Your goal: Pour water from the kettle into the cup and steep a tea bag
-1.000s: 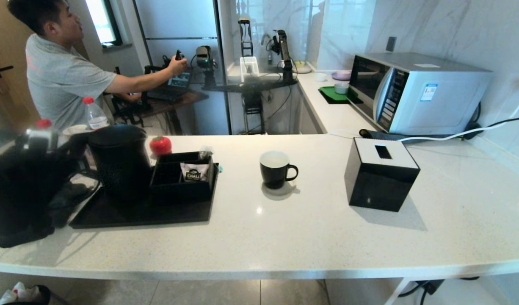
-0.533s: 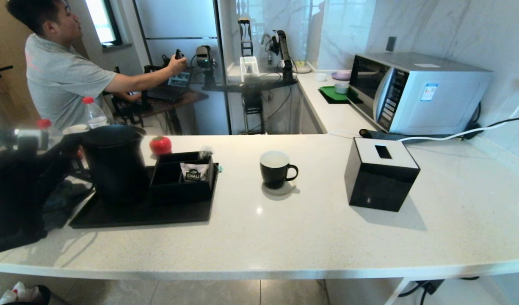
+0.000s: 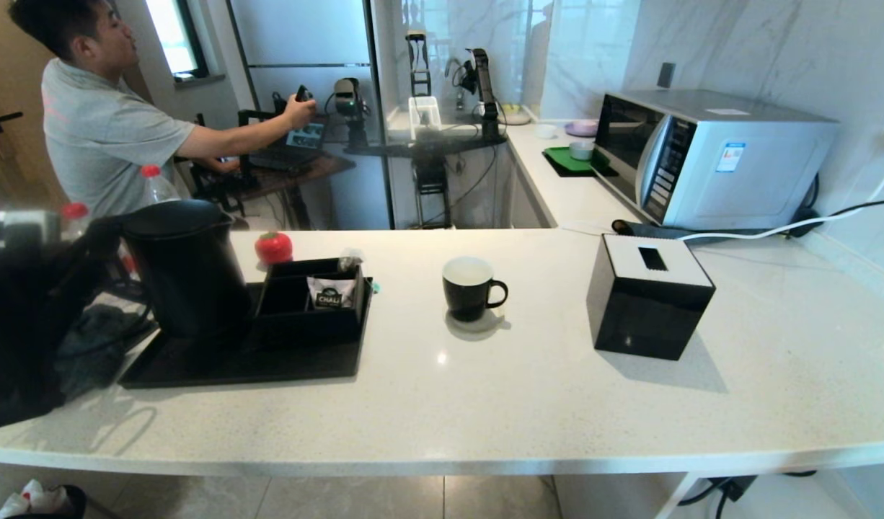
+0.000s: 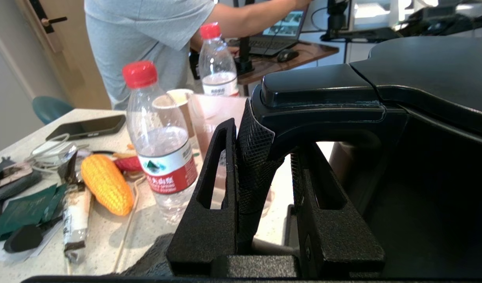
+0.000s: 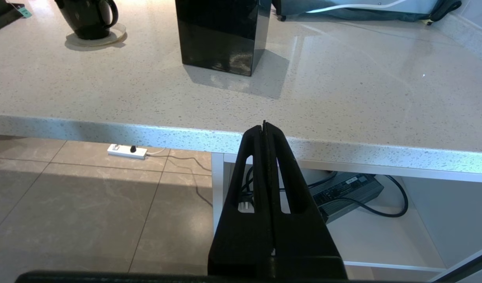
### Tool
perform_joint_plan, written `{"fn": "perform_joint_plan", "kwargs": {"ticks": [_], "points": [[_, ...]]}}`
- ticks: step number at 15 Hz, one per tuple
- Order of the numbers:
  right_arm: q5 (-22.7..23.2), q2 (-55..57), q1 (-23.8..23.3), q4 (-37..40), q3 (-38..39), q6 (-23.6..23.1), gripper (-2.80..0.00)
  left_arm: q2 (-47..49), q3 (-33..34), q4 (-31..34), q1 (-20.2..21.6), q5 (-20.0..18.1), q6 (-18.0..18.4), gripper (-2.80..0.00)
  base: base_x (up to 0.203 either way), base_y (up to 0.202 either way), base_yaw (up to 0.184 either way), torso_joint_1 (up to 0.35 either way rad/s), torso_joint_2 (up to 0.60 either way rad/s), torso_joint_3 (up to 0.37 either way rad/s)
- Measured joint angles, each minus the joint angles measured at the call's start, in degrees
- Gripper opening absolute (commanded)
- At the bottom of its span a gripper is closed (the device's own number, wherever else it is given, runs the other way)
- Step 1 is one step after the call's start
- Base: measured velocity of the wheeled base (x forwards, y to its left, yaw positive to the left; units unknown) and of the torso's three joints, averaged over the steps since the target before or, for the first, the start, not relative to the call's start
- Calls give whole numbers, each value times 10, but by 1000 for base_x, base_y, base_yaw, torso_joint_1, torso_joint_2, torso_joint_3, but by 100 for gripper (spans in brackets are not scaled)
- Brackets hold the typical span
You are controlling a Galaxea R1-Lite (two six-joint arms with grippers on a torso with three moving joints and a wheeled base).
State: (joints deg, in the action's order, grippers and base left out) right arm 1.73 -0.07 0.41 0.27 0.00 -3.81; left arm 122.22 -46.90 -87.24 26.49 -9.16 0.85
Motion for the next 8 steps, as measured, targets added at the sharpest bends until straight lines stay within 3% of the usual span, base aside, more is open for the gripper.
{"fn": "perform_joint_plan", "kwargs": {"ticks": [8], "points": [[0, 0, 0, 0, 0, 0, -280, 10, 9, 1, -2, 0, -21, -280, 0, 0, 0, 0, 0, 0]]}}
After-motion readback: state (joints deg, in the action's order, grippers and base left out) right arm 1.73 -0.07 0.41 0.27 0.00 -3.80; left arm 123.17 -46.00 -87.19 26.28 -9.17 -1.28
